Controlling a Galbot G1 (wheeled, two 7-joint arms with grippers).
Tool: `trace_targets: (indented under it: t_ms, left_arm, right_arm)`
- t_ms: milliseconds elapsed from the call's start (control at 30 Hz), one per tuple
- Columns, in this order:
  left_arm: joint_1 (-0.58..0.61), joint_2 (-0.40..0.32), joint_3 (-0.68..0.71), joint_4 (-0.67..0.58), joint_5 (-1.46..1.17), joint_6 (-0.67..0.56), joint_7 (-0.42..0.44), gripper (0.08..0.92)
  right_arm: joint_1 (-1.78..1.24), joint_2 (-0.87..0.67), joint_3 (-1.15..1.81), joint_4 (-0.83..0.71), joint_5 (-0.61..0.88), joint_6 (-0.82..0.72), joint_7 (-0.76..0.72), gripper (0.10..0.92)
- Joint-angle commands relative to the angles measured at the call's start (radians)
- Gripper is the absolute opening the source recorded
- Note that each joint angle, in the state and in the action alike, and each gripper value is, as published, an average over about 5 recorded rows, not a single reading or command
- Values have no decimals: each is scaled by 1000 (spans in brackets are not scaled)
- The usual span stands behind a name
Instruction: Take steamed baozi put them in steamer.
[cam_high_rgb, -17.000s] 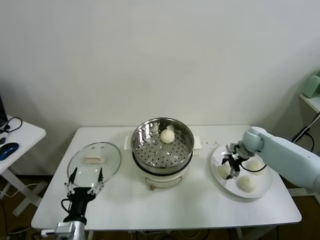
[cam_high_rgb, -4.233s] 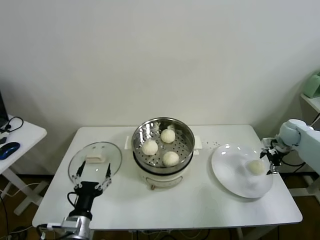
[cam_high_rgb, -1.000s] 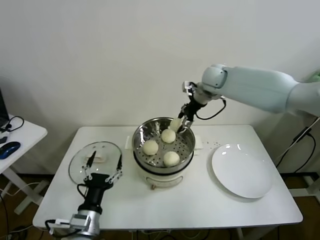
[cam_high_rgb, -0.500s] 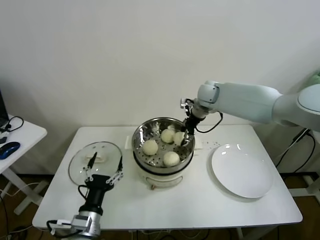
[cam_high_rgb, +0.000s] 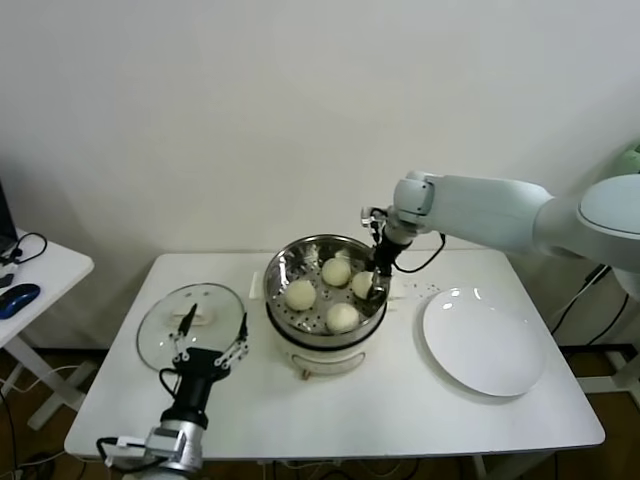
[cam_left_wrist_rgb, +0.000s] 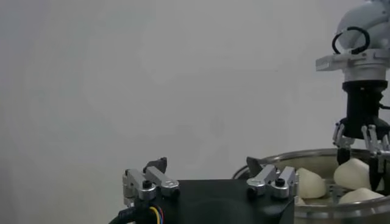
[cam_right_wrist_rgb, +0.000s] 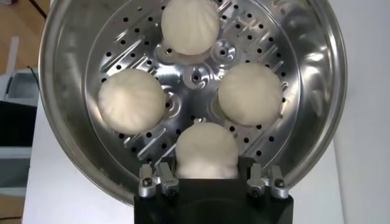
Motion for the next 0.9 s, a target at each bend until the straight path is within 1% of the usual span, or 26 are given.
trace_targets:
  t_ms: [33, 200, 267, 367, 467, 733, 900]
  left_arm:
    - [-3, 2, 8, -2, 1, 3, -1, 823]
    - [-2, 2, 10, -4, 2, 5, -2, 823]
    - [-1, 2, 10, -5, 3, 5, -3, 823]
    - [-1, 1, 11, -5, 4, 5, -4, 823]
    - [-1, 0, 15, -6, 6, 7, -5, 823]
    - [-25, -2, 49, -16, 16, 31, -20, 823]
    - [-27, -2, 60, -10, 29, 31, -21, 823]
  right_arm:
    - [-12, 8, -5, -10, -14, 3, -1, 653]
    - [-15, 11, 4, -12, -22, 9, 4, 665]
    - [-15, 12, 9, -14, -21, 10, 3, 701]
    - [-9, 14, 14, -18, -20, 11, -6, 778]
    - [4, 12, 16, -13, -18, 12, -19, 816]
    - [58, 2, 22, 4, 3, 16, -77, 823]
    - [103, -38, 32, 46, 20, 21, -70, 823]
